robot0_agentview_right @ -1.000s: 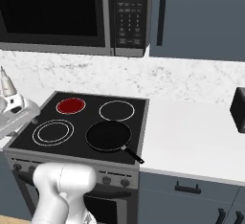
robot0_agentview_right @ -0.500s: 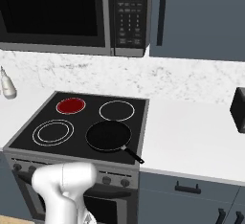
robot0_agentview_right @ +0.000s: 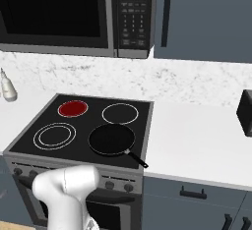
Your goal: Turn off the rear left burner of the stove.
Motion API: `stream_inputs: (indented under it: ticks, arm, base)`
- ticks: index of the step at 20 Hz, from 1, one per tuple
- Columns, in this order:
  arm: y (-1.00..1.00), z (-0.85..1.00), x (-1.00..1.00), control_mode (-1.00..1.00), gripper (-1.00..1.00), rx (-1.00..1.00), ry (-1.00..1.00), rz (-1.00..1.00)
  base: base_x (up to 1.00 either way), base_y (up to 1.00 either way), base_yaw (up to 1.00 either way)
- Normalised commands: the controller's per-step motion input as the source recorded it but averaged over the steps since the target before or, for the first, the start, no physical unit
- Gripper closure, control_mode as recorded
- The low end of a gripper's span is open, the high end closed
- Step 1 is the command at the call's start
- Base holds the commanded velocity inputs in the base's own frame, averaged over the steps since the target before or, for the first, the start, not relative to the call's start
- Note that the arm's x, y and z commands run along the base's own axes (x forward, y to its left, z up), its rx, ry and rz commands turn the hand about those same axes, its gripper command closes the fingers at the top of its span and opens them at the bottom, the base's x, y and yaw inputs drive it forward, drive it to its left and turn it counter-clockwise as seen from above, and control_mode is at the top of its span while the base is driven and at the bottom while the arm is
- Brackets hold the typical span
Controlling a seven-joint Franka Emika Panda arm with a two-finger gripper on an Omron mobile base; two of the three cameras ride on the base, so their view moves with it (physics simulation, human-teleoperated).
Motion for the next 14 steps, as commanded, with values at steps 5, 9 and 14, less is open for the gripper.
stream_inputs:
  ticks: [5, 9, 14]
  arm:
    - [0.00, -0.51, 0.42, -1.00, -1.00, -0.01, -0.16, -0.03]
    - [0.00, -0.35, 0.38, -1.00, -1.00, 0.00, -0.12, -0.03]
    - [0.03, -0.20, 0.38, -1.00, -1.00, 0.00, -0.07, -0.01]
  base:
    - [0.00, 0.00, 0.00]
    - [0.00, 0.00, 0.00]
    - [0.00, 0.00, 0.00]
